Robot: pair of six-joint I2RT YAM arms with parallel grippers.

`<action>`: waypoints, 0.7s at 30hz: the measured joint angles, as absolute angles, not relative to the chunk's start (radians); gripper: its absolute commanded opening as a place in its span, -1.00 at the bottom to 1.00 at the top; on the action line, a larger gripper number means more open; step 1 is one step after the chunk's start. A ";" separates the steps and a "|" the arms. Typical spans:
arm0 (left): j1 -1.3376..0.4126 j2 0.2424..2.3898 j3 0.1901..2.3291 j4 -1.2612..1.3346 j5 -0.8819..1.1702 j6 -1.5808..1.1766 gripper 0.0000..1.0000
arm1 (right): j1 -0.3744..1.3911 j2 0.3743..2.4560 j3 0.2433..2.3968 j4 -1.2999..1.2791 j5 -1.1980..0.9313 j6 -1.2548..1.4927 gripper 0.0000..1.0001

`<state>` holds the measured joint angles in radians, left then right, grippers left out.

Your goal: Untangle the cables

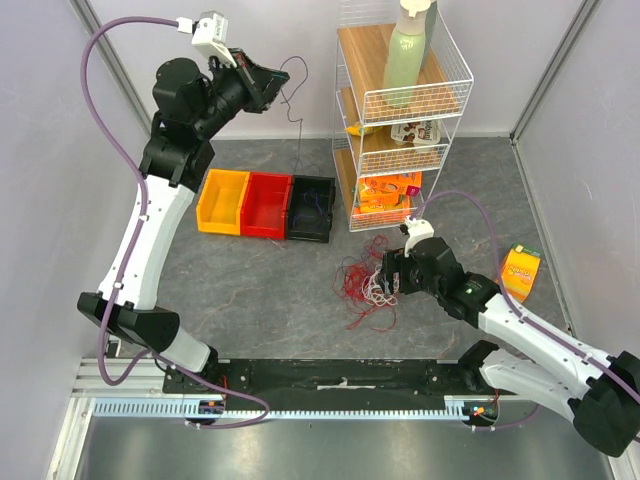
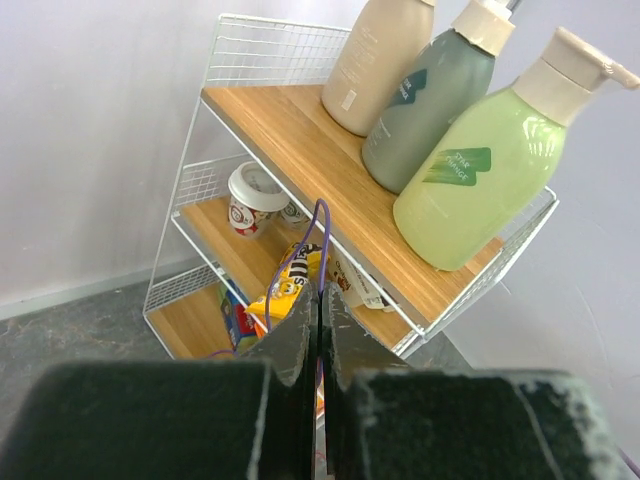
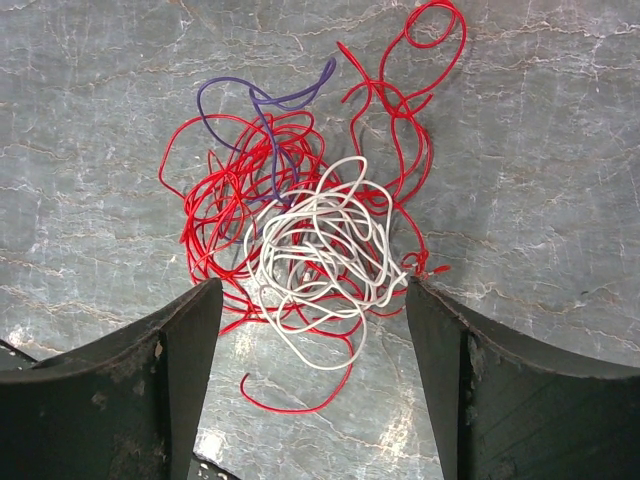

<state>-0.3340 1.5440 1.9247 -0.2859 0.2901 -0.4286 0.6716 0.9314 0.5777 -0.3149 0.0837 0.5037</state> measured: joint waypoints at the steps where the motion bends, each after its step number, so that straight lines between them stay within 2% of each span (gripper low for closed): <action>1: -0.334 1.541 1.926 -0.284 0.292 -0.429 -0.97 | 0.672 0.929 0.578 -0.316 0.084 0.504 0.63; 14: -0.334 1.551 1.990 -0.310 0.302 -0.417 -0.96 | 0.672 0.894 0.578 -0.319 0.083 0.517 0.63; 21: -0.334 1.512 2.030 -0.213 0.324 -0.369 -0.96 | 0.672 0.887 0.624 -0.392 0.079 0.543 0.63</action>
<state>-0.3340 1.5120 2.0300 -0.2127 0.3244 -0.3695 0.6716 0.8871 0.6239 -0.3916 0.0788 0.5430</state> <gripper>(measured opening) 0.026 0.817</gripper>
